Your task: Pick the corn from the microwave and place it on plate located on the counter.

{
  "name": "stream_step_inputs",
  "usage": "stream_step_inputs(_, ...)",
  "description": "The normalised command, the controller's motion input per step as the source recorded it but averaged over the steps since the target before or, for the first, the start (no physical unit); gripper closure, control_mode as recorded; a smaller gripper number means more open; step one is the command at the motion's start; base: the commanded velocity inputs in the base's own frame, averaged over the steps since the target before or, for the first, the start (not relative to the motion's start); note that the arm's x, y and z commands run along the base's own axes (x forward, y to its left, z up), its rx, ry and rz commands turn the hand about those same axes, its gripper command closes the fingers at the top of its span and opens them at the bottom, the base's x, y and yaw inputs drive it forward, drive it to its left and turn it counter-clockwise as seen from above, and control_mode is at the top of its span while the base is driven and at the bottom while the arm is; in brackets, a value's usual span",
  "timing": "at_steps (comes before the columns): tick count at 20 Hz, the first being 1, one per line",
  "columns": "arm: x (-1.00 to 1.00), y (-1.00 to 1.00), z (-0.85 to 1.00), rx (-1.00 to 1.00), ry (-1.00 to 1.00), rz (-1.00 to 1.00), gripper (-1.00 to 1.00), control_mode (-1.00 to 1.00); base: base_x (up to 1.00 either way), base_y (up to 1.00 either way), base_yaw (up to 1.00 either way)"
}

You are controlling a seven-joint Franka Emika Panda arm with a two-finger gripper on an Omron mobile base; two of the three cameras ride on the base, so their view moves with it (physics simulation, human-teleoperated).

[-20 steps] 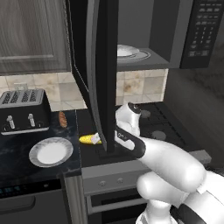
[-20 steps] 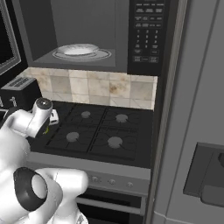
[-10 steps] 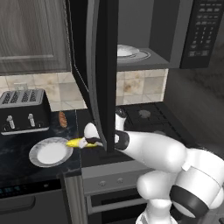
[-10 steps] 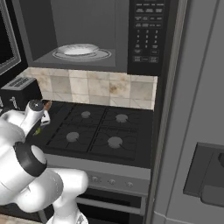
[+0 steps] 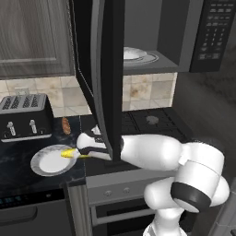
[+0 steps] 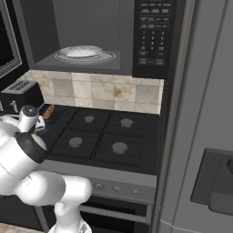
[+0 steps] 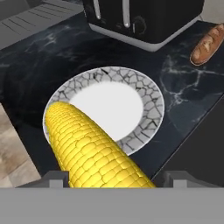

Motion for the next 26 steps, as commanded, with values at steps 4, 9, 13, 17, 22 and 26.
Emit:
stream_step_inputs(4,0.23,0.27,-0.26,0.00,0.00,0.00,1.00,-1.00,0.00,0.00,0.00)
stream_step_inputs(9,0.10,0.32,-0.31,0.00,0.00,0.00,1.00,-1.00,0.00,0.00,0.00)
stream_step_inputs(13,0.08,0.37,-0.25,0.00,0.00,0.00,1.00,-1.00,0.00,0.00,0.00)
stream_step_inputs(17,0.13,0.19,-0.02,0.00,0.00,0.00,1.00,-1.00,0.00,0.00,0.00)
stream_step_inputs(22,0.15,0.13,0.00,0.00,0.00,0.00,1.00,-1.00,0.00,0.00,0.00)
stream_step_inputs(26,0.18,0.22,0.00,0.00,0.00,0.00,1.00,-1.00,0.00,0.00,0.00)
